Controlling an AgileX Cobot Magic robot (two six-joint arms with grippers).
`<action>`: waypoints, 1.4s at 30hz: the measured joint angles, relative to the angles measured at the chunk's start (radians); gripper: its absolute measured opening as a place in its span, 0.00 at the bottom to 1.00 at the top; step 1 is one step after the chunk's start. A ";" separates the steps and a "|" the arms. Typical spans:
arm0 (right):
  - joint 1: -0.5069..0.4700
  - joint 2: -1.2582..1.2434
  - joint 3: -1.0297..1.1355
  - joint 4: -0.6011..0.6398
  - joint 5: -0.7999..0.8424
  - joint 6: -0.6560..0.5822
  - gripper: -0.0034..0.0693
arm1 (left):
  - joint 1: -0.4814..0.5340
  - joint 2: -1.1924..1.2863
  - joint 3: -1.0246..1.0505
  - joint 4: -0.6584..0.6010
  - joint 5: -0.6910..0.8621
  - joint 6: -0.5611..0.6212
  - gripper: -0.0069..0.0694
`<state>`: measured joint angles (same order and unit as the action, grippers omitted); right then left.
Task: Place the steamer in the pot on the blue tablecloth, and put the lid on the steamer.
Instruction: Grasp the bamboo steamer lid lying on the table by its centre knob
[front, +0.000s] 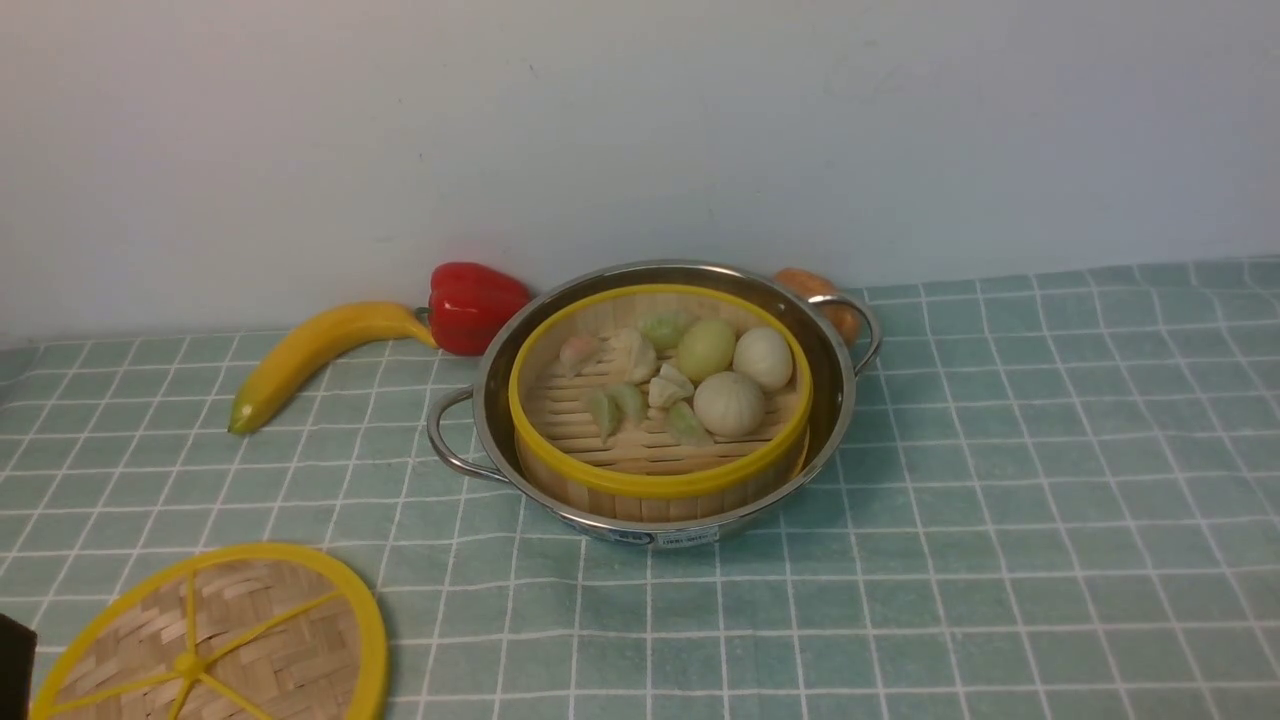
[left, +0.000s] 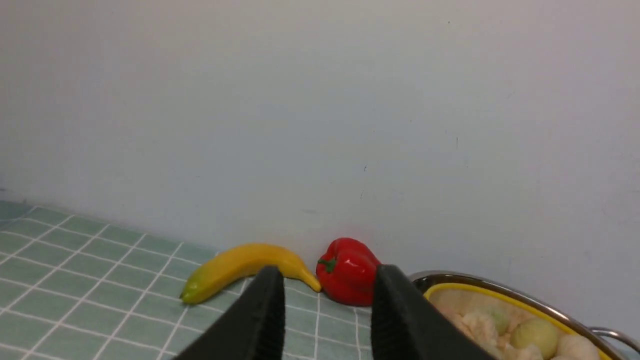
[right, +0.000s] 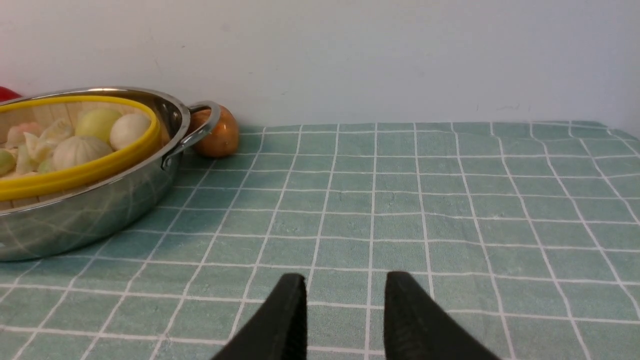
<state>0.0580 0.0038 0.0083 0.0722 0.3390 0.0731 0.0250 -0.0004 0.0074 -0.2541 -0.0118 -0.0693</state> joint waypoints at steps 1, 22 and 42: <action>0.000 0.000 0.000 0.000 0.000 0.000 0.38 | 0.000 0.000 0.000 0.000 -0.008 -0.001 0.41; 0.000 0.000 0.000 0.000 0.000 0.000 0.38 | 0.000 0.026 0.001 0.000 0.023 -0.063 0.41; 0.000 0.000 0.000 0.000 0.000 0.004 0.38 | 0.000 0.041 -0.116 0.001 -0.054 -0.090 0.41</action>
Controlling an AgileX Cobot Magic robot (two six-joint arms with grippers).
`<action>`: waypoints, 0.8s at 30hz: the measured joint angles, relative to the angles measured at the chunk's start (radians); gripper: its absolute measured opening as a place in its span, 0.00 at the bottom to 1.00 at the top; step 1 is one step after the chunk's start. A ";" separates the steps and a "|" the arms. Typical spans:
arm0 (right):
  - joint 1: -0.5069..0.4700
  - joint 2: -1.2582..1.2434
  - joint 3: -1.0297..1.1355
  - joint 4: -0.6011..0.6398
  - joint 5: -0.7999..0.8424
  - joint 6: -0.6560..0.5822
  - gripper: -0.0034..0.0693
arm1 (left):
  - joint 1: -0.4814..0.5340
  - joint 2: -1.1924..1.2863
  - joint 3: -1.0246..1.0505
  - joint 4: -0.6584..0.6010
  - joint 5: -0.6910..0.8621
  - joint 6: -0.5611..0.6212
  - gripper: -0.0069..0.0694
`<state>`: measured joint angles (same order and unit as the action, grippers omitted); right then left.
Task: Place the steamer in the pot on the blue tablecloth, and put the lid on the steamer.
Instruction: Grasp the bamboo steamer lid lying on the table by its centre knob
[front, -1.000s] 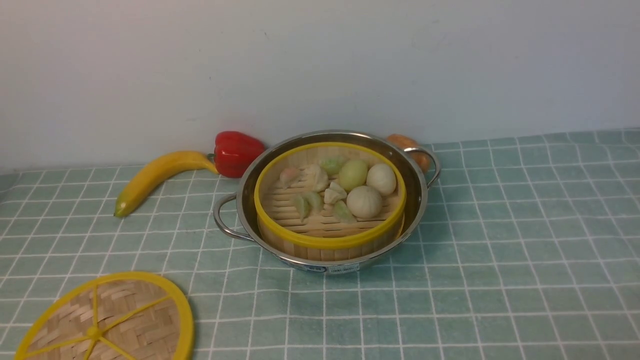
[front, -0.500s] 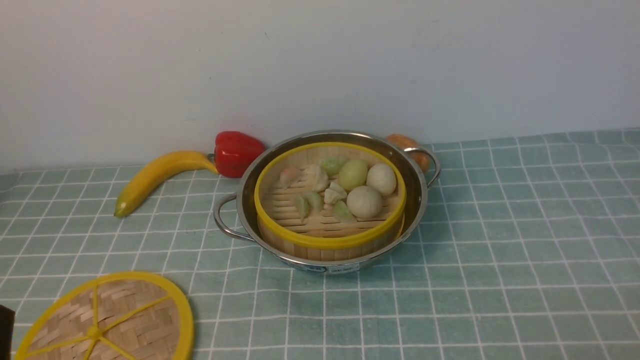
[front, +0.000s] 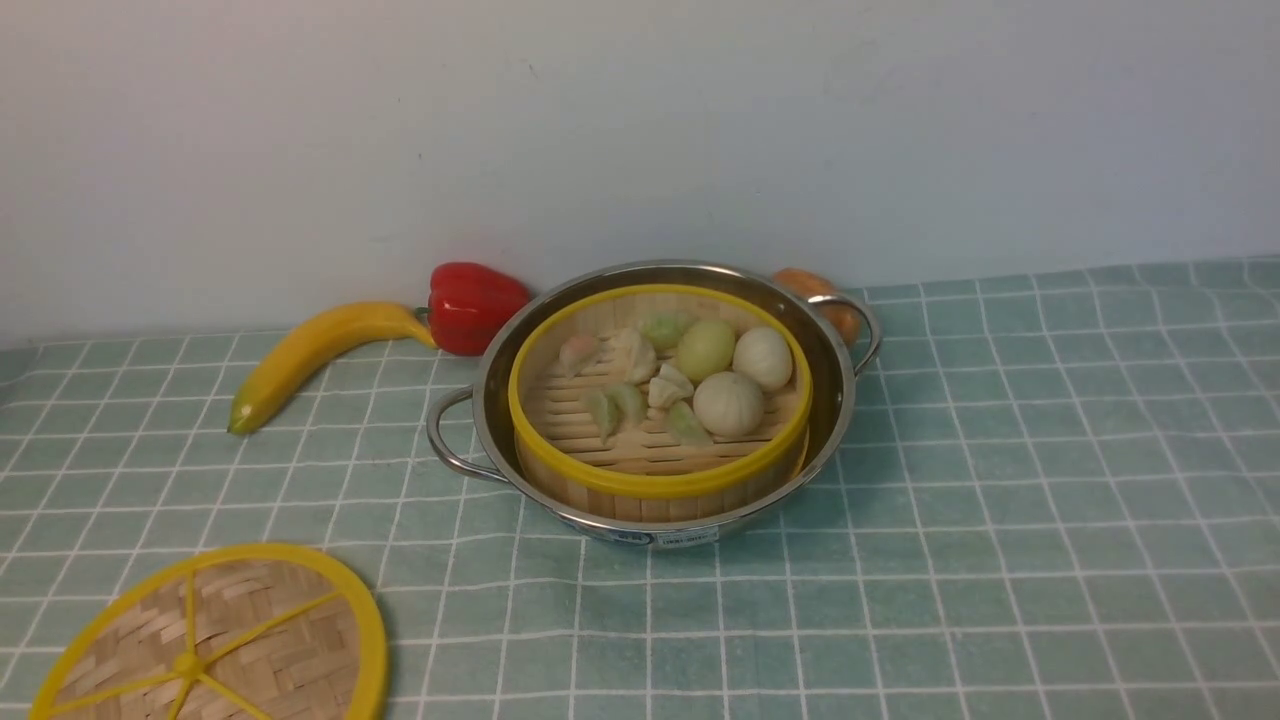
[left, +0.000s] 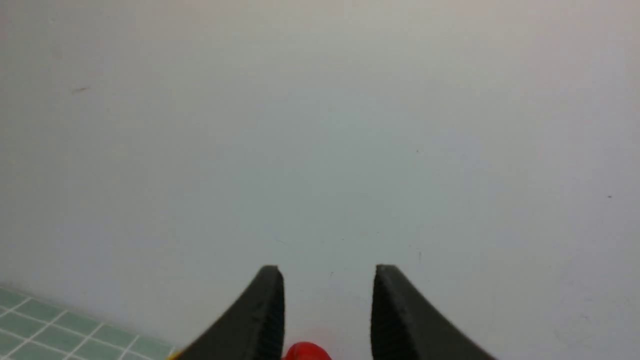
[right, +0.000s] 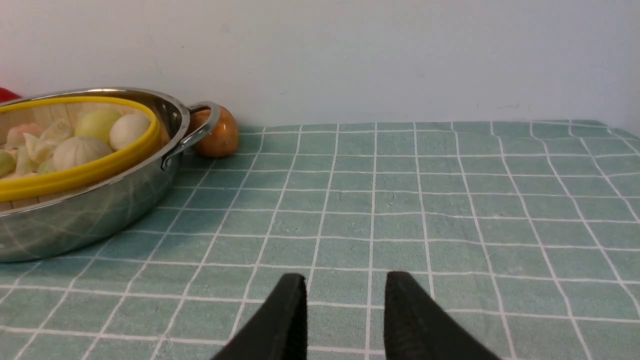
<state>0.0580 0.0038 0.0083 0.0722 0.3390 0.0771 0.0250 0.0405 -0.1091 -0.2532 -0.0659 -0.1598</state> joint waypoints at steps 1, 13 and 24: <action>0.000 0.000 0.000 0.000 0.000 0.000 0.38 | 0.000 0.007 -0.025 0.000 0.040 0.000 0.41; 0.000 0.000 0.000 0.000 0.000 0.000 0.38 | 0.000 0.290 -0.509 0.119 0.889 0.114 0.41; 0.000 0.000 0.000 0.000 0.000 0.000 0.38 | 0.000 0.601 -0.660 0.273 1.181 0.079 0.41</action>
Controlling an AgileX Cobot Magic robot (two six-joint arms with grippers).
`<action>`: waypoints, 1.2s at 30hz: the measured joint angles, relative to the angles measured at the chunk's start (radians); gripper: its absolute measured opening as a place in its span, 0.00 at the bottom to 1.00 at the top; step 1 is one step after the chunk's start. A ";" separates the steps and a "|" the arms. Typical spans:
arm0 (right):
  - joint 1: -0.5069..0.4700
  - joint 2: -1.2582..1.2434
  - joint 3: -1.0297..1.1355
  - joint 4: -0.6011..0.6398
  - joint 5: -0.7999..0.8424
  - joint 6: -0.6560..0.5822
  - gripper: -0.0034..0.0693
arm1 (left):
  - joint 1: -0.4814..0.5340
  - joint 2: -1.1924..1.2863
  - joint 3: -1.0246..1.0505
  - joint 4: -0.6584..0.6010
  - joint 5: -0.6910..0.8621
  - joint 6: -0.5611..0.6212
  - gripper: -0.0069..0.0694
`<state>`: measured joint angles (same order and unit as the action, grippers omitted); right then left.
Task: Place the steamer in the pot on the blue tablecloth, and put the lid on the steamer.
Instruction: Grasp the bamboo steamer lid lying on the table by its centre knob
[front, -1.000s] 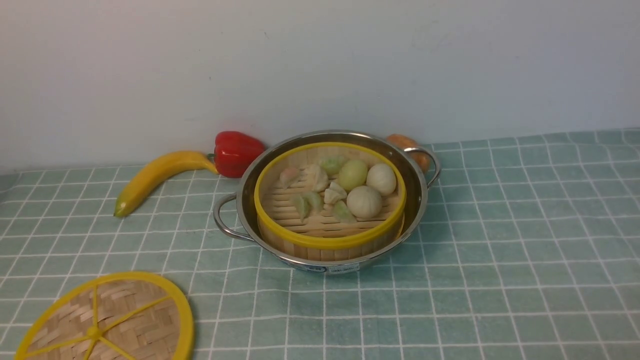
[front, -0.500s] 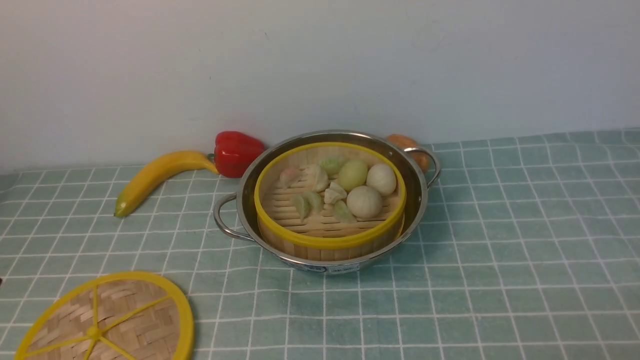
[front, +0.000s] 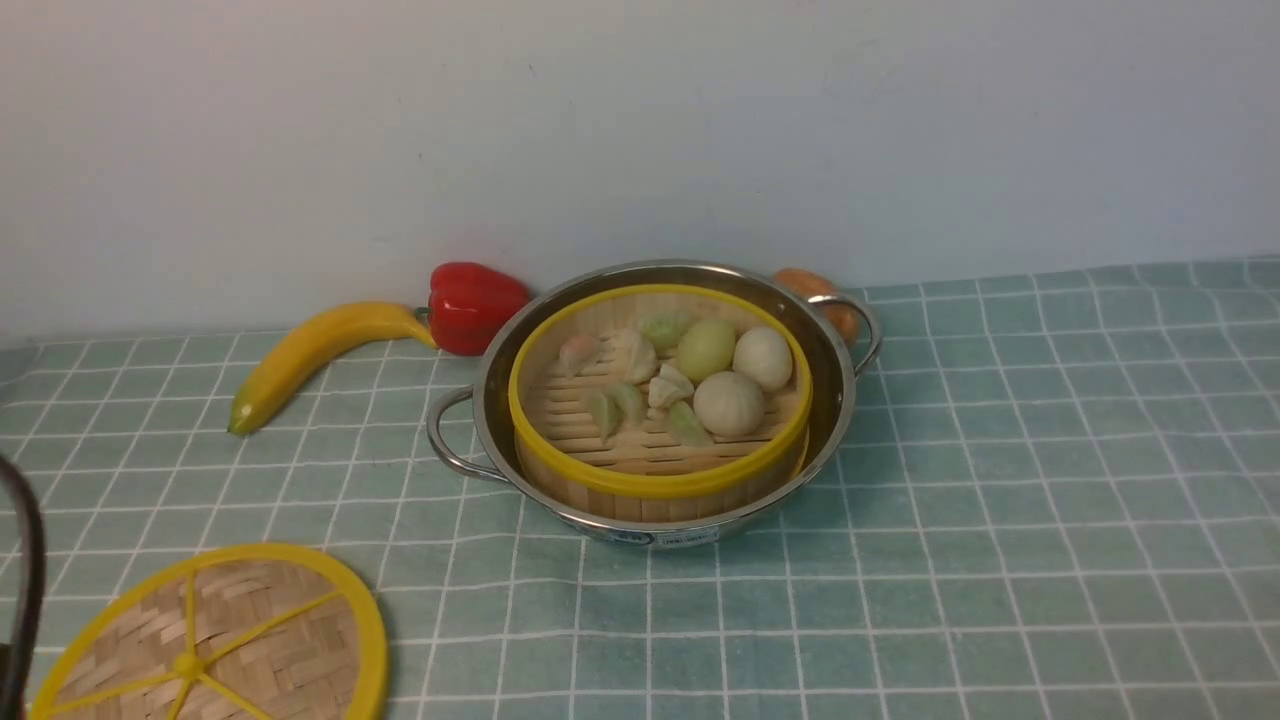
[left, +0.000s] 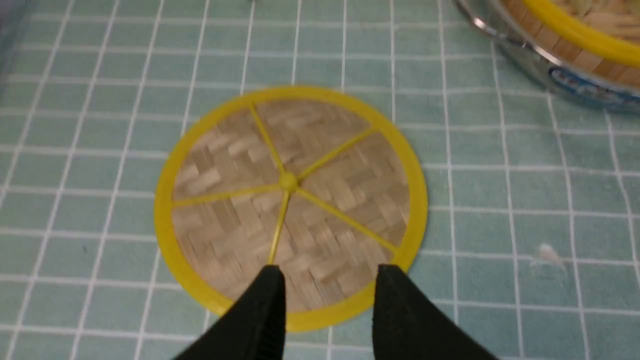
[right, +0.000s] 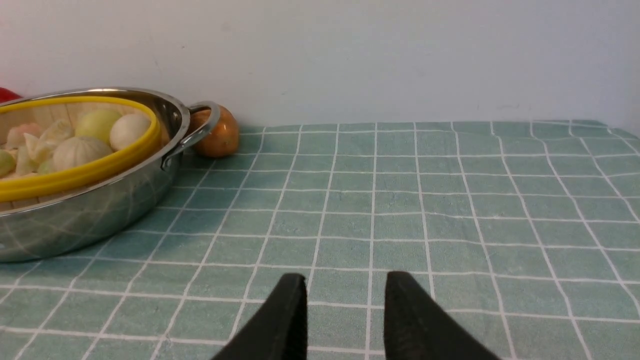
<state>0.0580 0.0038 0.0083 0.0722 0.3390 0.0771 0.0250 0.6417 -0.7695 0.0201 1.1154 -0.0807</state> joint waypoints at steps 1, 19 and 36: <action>0.000 0.000 0.000 0.000 0.000 0.000 0.38 | 0.000 0.062 -0.002 0.010 0.017 -0.043 0.41; 0.000 0.000 0.000 0.000 0.000 0.000 0.38 | 0.000 0.622 -0.083 0.066 -0.101 -0.211 0.41; 0.000 0.000 0.000 0.000 0.000 0.000 0.38 | 0.000 0.831 -0.093 0.167 -0.226 -0.391 0.41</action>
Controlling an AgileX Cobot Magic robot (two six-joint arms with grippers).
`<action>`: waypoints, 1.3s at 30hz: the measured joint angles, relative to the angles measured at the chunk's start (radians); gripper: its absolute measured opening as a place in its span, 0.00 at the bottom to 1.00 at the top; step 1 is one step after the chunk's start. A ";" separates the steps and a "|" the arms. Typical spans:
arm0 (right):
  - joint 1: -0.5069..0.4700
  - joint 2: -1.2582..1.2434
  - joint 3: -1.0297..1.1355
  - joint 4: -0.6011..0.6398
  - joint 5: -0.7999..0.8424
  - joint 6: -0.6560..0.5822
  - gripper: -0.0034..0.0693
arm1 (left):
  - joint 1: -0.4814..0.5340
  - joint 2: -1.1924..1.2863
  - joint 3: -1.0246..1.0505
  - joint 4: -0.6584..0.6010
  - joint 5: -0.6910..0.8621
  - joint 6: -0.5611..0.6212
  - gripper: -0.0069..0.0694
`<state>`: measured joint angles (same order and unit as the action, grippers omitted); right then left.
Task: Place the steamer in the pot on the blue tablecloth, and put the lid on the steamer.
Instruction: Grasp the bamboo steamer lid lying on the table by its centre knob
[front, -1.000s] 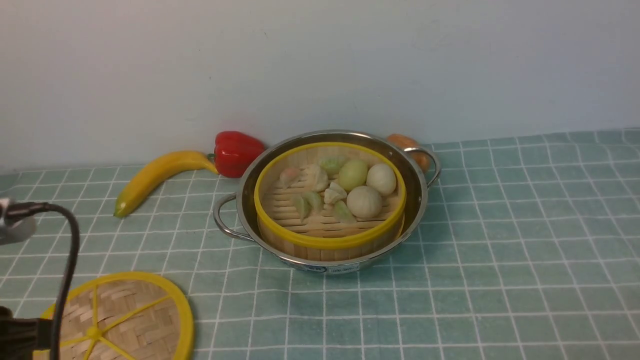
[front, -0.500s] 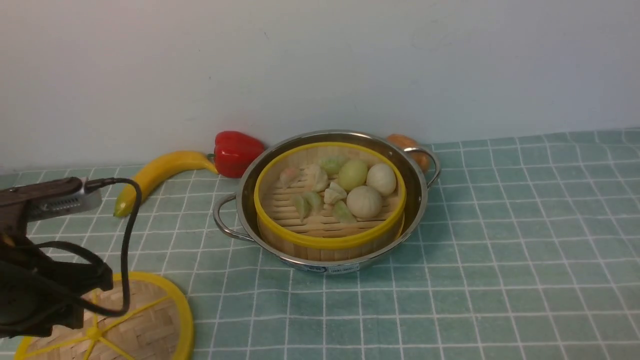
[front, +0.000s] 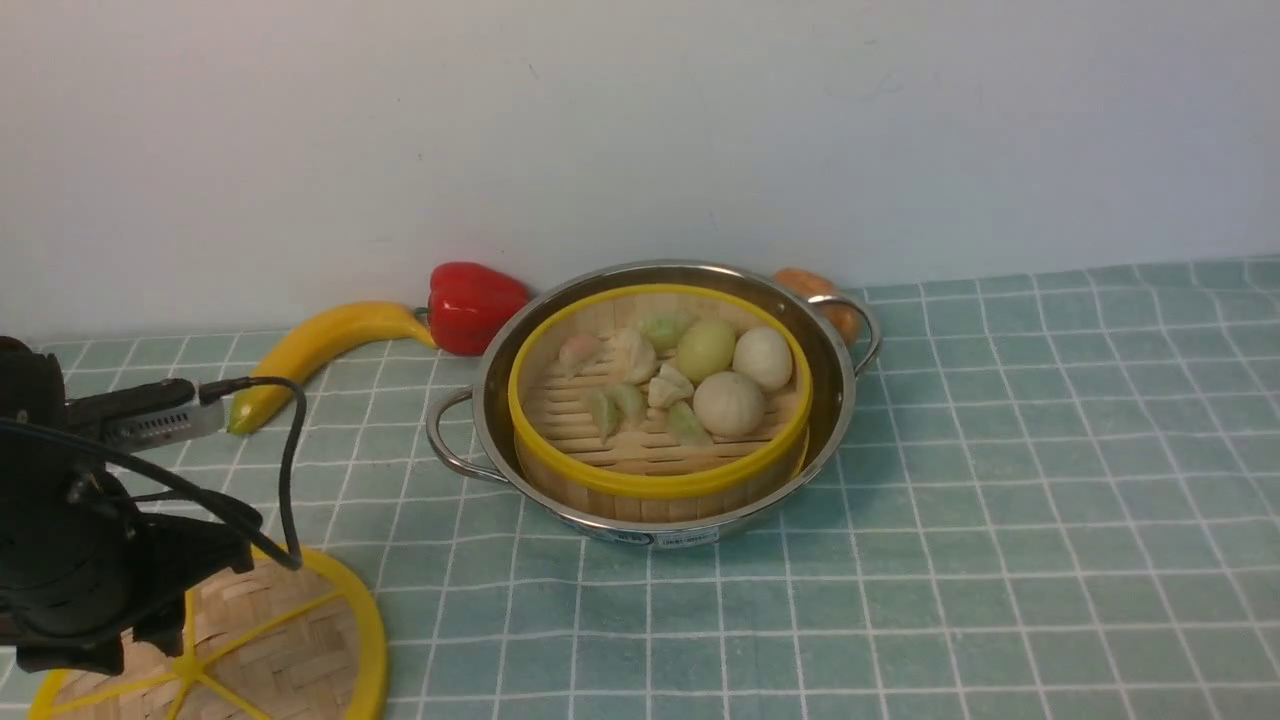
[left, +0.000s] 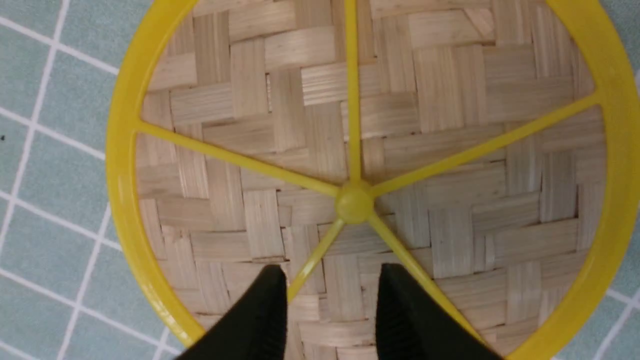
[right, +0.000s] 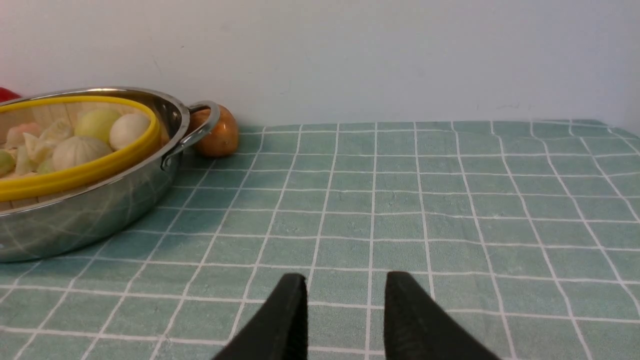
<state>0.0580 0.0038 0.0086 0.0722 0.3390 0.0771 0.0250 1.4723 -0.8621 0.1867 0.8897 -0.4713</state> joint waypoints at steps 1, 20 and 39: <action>0.000 0.000 0.000 0.000 0.000 0.000 0.38 | 0.000 0.004 0.000 0.001 -0.015 0.000 0.41; 0.000 0.000 0.000 0.000 0.000 0.000 0.38 | 0.000 0.151 -0.001 0.003 -0.102 -0.017 0.41; 0.000 0.000 0.000 0.000 0.000 0.020 0.38 | 0.000 0.185 -0.003 0.016 -0.084 -0.025 0.25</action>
<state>0.0580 0.0038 0.0086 0.0722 0.3390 0.0967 0.0250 1.6575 -0.8648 0.2024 0.8052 -0.4965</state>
